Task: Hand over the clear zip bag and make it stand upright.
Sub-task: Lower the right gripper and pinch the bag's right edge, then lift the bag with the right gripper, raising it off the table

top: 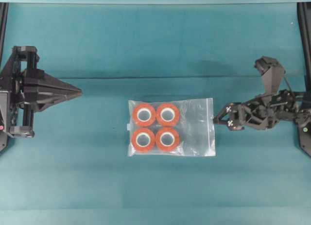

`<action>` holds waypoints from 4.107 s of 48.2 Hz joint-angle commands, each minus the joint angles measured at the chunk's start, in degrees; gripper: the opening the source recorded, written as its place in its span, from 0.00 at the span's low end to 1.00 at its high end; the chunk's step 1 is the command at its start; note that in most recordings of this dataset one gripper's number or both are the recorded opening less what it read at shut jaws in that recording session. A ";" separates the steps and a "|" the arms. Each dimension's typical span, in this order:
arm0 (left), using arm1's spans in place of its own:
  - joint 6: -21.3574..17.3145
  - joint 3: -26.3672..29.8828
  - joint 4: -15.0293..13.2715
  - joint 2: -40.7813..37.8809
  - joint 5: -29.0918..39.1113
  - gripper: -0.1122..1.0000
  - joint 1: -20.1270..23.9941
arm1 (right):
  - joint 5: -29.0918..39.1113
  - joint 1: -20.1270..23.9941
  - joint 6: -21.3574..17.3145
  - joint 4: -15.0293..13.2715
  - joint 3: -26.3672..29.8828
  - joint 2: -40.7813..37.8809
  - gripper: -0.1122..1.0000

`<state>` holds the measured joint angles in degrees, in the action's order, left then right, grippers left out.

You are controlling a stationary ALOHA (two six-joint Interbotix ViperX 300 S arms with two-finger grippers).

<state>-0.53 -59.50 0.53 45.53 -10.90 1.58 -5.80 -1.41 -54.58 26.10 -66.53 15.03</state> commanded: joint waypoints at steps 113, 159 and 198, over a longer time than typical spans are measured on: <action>0.35 -1.23 0.09 3.08 2.37 0.09 -0.18 | -10.81 3.25 -8.09 0.79 7.47 -18.46 0.13; 0.97 -1.32 0.09 3.34 2.29 0.09 0.18 | 11.69 2.46 0.97 -3.08 14.59 -12.30 0.13; 0.97 -2.20 0.09 3.69 2.37 0.09 0.88 | 42.28 -3.52 3.08 -22.94 34.72 -6.50 0.13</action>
<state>0.44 -62.40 0.44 49.04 -8.26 2.37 36.21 -4.92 -52.47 3.69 -34.01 7.21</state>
